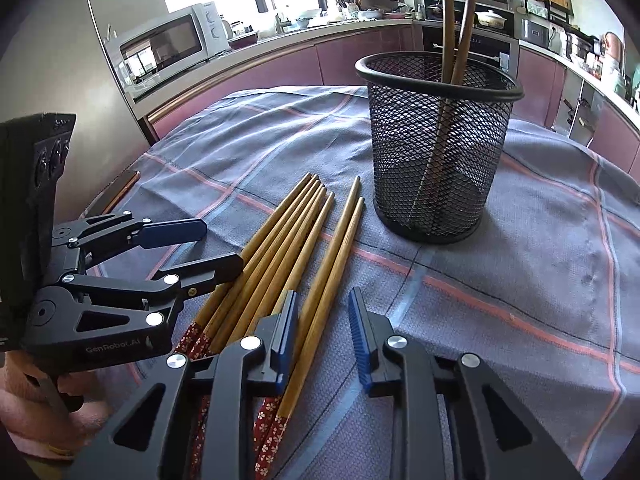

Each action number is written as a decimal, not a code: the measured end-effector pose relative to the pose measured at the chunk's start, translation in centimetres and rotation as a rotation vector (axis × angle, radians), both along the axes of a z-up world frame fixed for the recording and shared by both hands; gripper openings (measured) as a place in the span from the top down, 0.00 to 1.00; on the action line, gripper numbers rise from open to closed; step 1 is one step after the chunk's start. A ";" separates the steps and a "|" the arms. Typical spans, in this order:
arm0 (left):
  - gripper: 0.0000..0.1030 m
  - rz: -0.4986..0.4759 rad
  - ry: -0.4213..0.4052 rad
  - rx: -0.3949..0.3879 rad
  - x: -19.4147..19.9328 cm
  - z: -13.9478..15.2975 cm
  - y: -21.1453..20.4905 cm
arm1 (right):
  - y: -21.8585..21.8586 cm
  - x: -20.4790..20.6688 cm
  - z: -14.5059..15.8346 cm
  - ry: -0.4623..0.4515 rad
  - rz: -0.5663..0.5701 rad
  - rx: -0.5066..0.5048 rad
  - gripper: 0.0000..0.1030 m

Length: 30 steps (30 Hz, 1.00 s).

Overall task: Organize utensils
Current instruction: 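Move both open grippers back to the chopstick bundle on the cloth, then close the right gripper on a chopstick while the left gripper grasps another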

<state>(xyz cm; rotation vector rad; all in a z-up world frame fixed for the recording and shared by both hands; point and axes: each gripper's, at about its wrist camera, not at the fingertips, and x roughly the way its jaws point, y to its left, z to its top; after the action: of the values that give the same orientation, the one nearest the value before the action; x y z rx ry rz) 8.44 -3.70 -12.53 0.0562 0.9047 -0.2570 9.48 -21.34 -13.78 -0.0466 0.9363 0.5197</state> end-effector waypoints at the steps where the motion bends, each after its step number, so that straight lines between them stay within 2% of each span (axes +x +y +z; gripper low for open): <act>1: 0.49 -0.004 0.004 -0.008 0.0 0.0 0.1 | -0.3 0.1 0.0 0.007 -0.003 0.019 0.77; 5: 0.55 -0.020 0.019 -0.028 0.4 0.1 0.1 | -1.3 0.1 0.4 0.012 -0.016 0.063 0.77; 14: 0.63 -0.032 0.034 -0.023 0.9 0.0 0.1 | -1.2 0.4 0.2 0.004 -0.031 0.023 0.79; 19: 0.64 -0.046 0.045 -0.024 1.3 0.0 0.0 | -1.2 0.6 0.2 0.010 -0.034 0.021 0.80; 22: 0.60 -0.039 0.042 -0.018 1.8 -0.1 -0.1 | -0.7 0.9 0.0 0.007 -0.033 -0.001 0.80; 26: 0.61 -0.034 0.038 -0.007 2.3 -0.2 -0.3 | 0.1 0.7 -0.1 -0.027 -0.029 -0.050 0.80; 30: 0.62 -0.029 0.029 0.019 2.5 -0.3 -0.8 | 0.3 1.0 -0.1 -0.030 -0.033 -0.052 0.80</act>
<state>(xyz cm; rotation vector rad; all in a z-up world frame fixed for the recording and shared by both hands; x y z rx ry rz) 10.97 -4.49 -12.82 0.0831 0.9360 -0.2773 10.48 -21.09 -13.88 -0.0857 0.9195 0.4631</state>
